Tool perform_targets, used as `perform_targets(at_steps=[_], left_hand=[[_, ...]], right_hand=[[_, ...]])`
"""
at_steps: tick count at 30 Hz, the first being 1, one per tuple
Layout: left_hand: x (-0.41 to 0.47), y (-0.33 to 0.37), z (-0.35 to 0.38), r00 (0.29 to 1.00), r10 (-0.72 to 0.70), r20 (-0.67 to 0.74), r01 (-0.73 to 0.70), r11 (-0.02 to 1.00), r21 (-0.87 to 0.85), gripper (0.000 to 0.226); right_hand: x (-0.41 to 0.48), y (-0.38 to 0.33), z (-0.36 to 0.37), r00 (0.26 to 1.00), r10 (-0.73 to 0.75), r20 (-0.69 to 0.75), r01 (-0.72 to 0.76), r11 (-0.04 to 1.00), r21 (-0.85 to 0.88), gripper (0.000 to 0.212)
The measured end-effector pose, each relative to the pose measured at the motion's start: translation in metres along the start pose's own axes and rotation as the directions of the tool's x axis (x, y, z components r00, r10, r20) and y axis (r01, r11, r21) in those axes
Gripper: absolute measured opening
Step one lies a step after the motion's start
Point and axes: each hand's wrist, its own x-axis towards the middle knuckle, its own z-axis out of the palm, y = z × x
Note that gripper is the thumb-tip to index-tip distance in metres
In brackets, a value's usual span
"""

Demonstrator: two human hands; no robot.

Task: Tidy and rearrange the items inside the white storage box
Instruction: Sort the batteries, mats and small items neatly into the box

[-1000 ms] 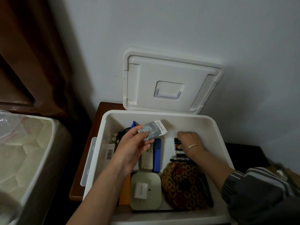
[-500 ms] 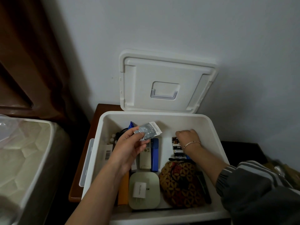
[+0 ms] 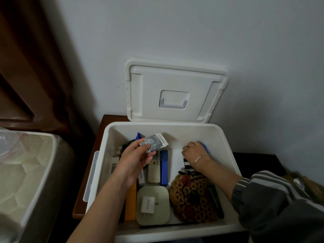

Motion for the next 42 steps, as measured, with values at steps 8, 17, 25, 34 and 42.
perform_targets(at_steps=[8,17,25,34,42], left_hand=[[-0.006,-0.008,0.005,0.999,-0.035,-0.007,0.035,0.999,0.033,0.032],[0.019,-0.036,0.043,0.98,-0.095,-0.175,0.134,0.965,0.225,0.03],[0.075,-0.079,0.078,0.94,0.019,-0.34,0.157,0.861,0.483,0.037],[0.078,-0.098,0.093,0.995,0.08,-0.061,0.065,-0.045,0.997,0.023],[0.092,-0.083,0.083,0.978,0.135,0.158,-0.081,-0.453,0.888,0.037]], right_hand=[[-0.072,0.037,-0.05,0.829,0.379,-0.411,-0.096,0.821,0.562,0.037],[-0.127,0.06,-0.013,0.799,0.572,0.186,-0.321,0.144,0.936,0.066],[-0.114,0.05,-0.021,0.804,0.537,0.257,-0.394,0.157,0.905,0.022],[-0.113,0.05,-0.025,0.801,0.535,0.27,-0.47,0.281,0.837,0.028],[-0.107,0.048,-0.017,0.796,0.56,0.228,-0.46,0.315,0.83,0.026]])
